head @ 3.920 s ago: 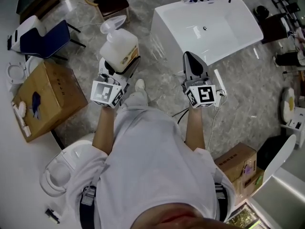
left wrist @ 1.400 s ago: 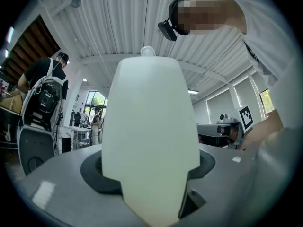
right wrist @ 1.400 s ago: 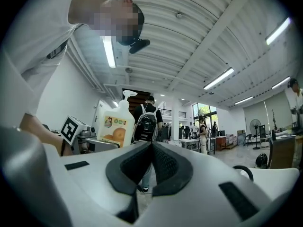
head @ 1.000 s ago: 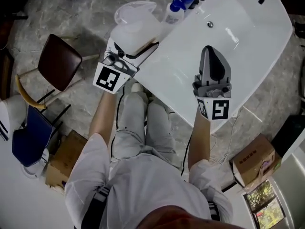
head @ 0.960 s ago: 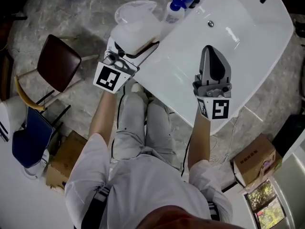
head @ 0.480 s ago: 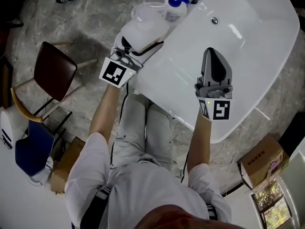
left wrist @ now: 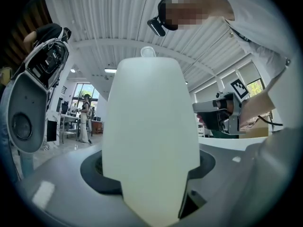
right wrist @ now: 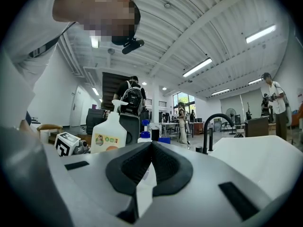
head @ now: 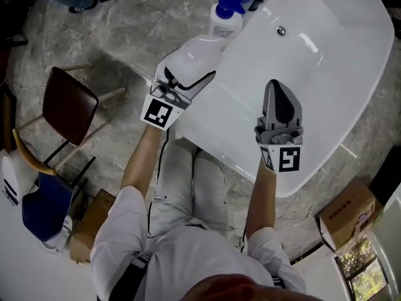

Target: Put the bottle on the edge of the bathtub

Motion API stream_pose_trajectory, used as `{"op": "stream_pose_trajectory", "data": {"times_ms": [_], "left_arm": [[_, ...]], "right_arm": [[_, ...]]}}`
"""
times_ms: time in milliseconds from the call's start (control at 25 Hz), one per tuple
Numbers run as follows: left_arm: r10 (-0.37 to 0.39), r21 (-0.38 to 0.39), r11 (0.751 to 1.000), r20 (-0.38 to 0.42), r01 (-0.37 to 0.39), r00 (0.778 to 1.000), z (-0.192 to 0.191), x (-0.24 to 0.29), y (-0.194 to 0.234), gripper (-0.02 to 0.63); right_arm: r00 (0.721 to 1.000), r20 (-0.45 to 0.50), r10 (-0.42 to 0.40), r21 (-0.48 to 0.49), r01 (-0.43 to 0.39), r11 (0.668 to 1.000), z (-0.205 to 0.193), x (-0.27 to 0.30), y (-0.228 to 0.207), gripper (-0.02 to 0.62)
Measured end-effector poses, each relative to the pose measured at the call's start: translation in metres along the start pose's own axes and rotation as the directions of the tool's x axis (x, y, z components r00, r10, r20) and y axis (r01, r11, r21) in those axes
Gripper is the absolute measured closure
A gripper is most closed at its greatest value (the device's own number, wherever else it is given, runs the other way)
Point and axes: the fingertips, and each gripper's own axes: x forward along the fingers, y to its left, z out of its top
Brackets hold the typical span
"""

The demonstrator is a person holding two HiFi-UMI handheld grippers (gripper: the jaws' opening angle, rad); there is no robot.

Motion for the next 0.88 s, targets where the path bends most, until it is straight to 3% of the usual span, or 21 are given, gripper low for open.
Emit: {"op": "stream_pose_trajectory", "data": {"times_ms": [360,680,880], "left_arm": [[0.03,0.004,1.0,0.052,-0.03,0.998,-0.005,-0.008,0.006,0.253],[0.032,0.045,0.998,0.002,-0.032,0.999,-0.014,-0.01,0.002,0.236],[0.058,0.033,0.998,-0.034,-0.057,0.998,-0.014,-0.016,0.003,0.171]], "right_arm": [[0.998,-0.064,0.002,0.049,0.001,0.999,-0.022,-0.011,0.003,0.594],[0.996,-0.083,0.016,0.07,-0.011,0.997,-0.013,-0.018,0.016,0.594],[0.994,-0.106,0.031,0.067,-0.024,0.997,-0.006,-0.028,0.027,0.594]]}}
